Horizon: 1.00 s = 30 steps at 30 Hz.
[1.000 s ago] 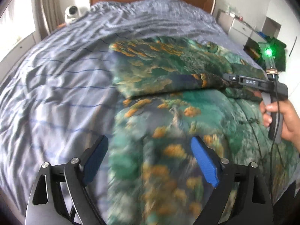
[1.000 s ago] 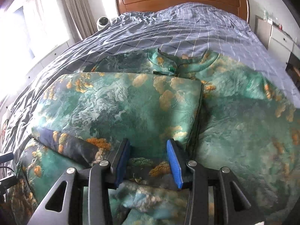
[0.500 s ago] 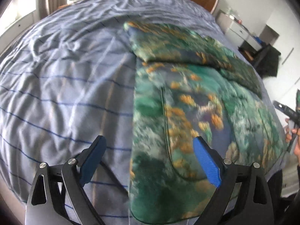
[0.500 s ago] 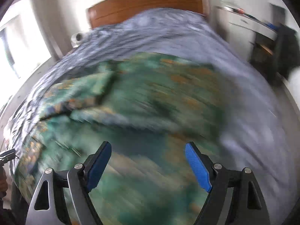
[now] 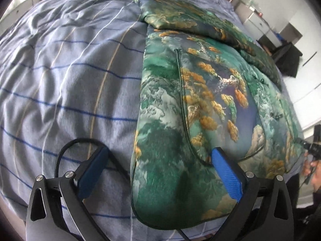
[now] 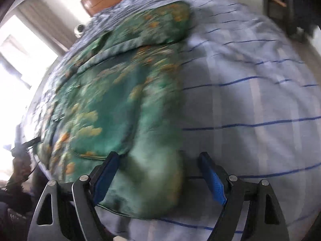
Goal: Fold large clothes
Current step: 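Grasp the jacket hem with both grippers and lift it toward the collar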
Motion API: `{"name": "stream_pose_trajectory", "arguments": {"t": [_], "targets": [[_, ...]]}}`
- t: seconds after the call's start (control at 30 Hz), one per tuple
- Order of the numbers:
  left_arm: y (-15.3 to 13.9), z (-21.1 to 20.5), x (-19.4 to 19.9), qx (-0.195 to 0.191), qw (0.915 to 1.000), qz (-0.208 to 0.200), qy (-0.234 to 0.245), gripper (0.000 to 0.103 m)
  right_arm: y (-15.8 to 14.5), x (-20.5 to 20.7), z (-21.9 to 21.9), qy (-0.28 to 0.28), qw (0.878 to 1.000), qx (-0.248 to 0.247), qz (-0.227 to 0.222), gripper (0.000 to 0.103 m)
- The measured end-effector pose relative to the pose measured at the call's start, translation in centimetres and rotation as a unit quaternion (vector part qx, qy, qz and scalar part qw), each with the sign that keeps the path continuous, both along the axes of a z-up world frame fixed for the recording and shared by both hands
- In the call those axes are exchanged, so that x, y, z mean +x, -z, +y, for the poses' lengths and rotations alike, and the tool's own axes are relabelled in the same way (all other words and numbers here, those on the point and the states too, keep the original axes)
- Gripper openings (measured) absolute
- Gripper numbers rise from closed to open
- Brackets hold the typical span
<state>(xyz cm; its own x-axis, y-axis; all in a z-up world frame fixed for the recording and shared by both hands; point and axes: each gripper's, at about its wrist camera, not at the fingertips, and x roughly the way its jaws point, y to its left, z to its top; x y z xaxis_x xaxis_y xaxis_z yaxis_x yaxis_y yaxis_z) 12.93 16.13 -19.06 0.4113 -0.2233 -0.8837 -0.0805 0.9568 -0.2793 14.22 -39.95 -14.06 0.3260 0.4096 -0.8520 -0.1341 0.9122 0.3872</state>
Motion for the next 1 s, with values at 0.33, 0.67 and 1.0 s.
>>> {"name": "stream_pose_trajectory", "arguments": {"t": [0.33, 0.67, 1.0], "targets": [[-1.2, -1.6, -1.6, -0.008, 0.9996, 0.021, 0.017, 0.015, -1.0, 0.5, 2.7, -0.040, 0.999, 0.004, 0.028, 0.024], [-6.6, -0.4, -3.6, -0.029, 0.9994, -0.018, 0.004, 0.010, -5.7, -1.1, 3.3, -0.052, 0.998, -0.008, -0.016, 0.016], [-6.2, 0.8, -11.6, -0.036, 0.9983, 0.046, -0.006, 0.010, -5.5, -7.7, 2.0, -0.061, 0.997, 0.007, 0.043, 0.014]]}}
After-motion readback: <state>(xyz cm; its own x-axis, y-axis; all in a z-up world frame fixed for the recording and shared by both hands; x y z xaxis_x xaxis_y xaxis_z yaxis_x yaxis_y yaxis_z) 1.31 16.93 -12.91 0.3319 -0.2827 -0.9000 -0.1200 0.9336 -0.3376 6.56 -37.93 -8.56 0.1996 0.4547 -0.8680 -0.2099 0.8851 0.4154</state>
